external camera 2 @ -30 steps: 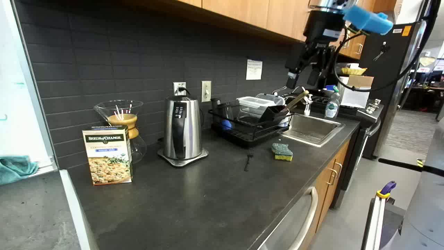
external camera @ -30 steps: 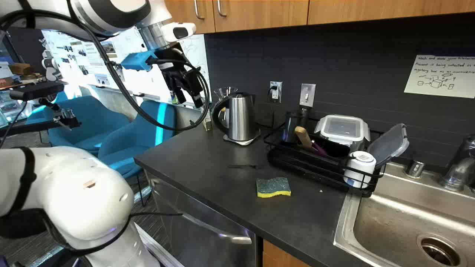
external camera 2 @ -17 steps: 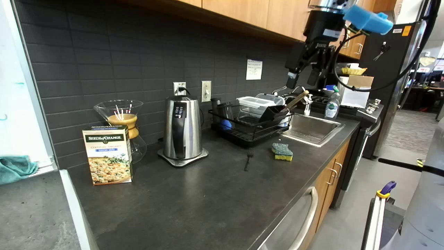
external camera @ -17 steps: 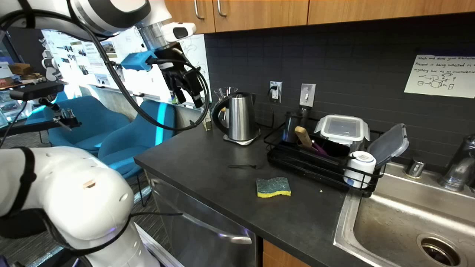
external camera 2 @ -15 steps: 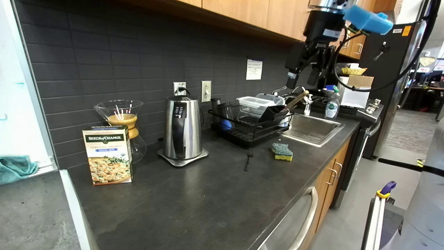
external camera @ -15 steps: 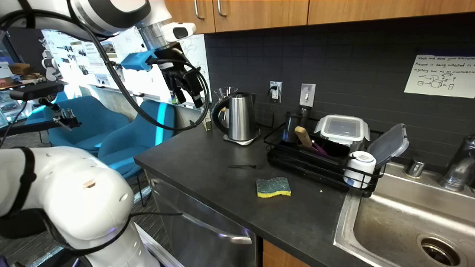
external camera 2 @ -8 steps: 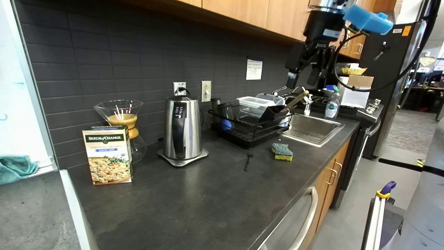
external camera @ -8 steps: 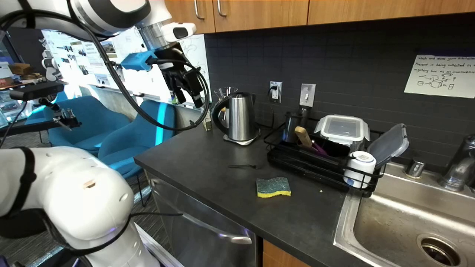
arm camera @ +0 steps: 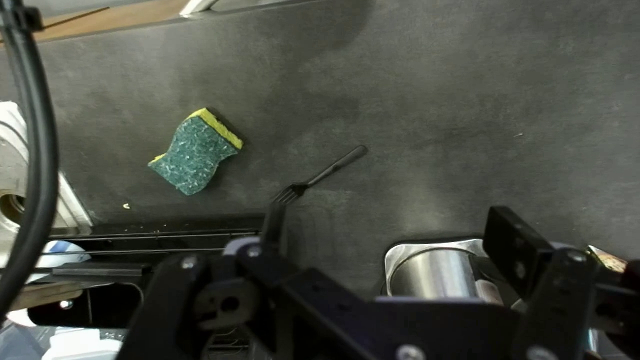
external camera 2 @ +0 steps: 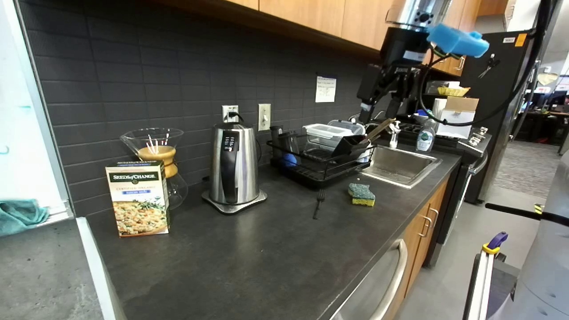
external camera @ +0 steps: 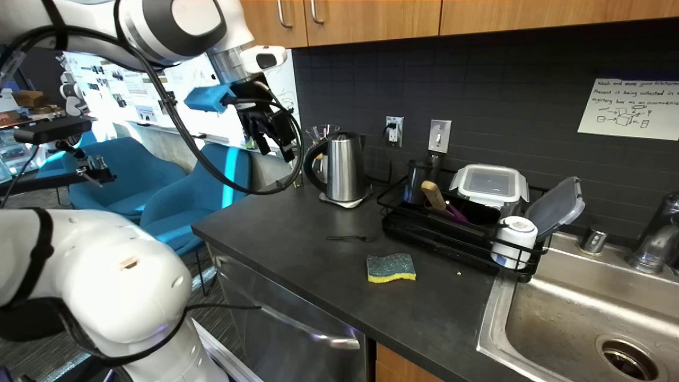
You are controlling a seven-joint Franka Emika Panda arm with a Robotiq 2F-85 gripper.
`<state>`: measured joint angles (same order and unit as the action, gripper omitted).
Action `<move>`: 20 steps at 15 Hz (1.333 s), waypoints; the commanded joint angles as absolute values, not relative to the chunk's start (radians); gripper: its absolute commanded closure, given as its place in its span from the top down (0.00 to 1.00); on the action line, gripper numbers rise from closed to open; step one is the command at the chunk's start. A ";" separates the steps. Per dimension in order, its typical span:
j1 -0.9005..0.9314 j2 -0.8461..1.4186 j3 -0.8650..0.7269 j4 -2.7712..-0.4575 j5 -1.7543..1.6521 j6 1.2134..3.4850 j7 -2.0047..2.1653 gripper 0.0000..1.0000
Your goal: Move the box forward
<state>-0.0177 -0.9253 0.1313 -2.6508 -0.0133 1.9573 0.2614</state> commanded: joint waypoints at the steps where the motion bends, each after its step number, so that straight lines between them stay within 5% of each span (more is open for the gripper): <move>1: 0.005 -0.802 0.131 -2.654 0.017 2.064 0.244 1.00; 20: 0.155 -0.233 0.182 -2.327 -0.062 2.433 -0.012 1.00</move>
<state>0.1429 -0.3210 0.1824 -2.4134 -0.0388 2.4134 0.0435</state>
